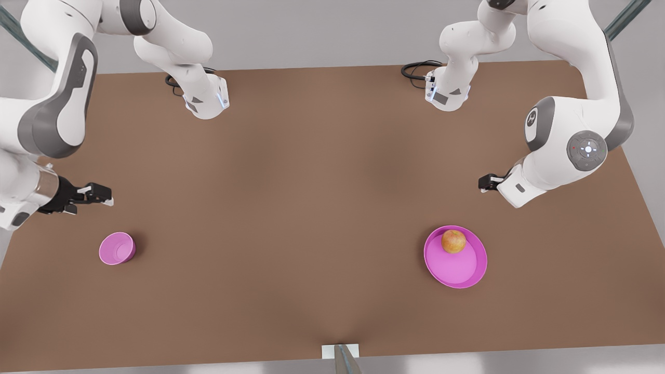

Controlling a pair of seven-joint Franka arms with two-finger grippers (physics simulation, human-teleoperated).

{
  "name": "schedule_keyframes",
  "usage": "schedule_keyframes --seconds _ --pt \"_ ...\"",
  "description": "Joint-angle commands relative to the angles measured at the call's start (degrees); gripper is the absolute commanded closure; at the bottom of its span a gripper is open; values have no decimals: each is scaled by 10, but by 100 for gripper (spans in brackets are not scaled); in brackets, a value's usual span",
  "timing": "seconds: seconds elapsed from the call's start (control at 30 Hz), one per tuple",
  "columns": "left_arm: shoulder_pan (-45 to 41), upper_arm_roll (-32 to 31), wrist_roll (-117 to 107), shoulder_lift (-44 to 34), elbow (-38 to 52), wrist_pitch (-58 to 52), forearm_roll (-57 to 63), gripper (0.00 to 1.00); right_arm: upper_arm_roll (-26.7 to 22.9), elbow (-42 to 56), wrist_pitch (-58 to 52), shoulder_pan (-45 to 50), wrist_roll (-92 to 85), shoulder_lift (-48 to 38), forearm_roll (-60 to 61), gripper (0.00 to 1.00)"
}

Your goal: Use the left arm to pick up the apple from the plate, transfer it to the gripper of the right arm, and then use the right arm to place it into the bowl

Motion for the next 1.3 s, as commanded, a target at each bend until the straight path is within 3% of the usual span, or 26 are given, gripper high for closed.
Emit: schedule_keyframes --seconds 0.0,0.07,0.13,0.23,0.3,0.47,0.67,1.27 --pt "0 0 17 0 1 -1 0 0 0 0 -1 0 21 -2 -2 0" --pt "-12 0 12 18 5 3 2 0 0 0 0 2 23 -1 -7 0" --pt "-69 3 4 163 123 6 11 0 -2 2 0 1 21 -1 -7 0" --pt "-69 4 -3 247 130 124 55 0 -1 1 0 6 35 0 -10 0" --pt "-68 11 -4 272 134 131 56 0 -1 1 0 6 36 2 -20 0" --pt "-69 33 -5 275 52 281 50 0 0 0 0 21 88 4 -19 0" --pt "-60 33 -2 275 8 323 52 0 0 1 0 17 88 5 -20 0" --pt "-60 43 -4 281 -19 321 52 0 0 -1 0 17 88 9 -18 0"
